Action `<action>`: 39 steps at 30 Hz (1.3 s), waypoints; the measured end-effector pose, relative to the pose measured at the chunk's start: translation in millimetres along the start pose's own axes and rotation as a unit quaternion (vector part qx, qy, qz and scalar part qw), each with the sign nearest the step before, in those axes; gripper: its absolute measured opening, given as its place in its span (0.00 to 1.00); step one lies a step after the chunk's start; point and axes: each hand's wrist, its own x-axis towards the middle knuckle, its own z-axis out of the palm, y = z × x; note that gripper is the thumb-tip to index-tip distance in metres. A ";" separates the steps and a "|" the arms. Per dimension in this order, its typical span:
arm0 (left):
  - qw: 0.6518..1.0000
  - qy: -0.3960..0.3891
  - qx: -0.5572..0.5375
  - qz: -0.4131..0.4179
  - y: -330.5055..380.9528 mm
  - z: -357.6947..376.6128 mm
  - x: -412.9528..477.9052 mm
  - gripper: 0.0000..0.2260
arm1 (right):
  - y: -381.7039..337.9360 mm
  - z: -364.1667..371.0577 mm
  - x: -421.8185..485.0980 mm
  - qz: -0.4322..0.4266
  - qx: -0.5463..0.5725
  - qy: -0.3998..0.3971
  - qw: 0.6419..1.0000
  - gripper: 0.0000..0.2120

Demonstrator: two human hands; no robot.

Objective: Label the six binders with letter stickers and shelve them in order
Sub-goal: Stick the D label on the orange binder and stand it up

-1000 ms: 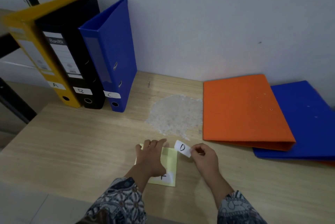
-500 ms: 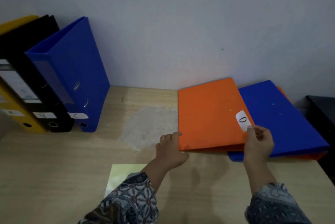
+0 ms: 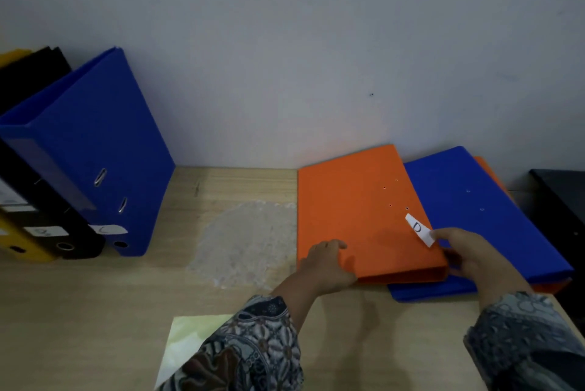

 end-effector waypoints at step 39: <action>0.874 0.085 -0.479 -0.001 32.7 -165.0 -35.0 0.21 | -117.5 135.8 -158.7 -0.379 -0.115 -0.070 0.916 0.05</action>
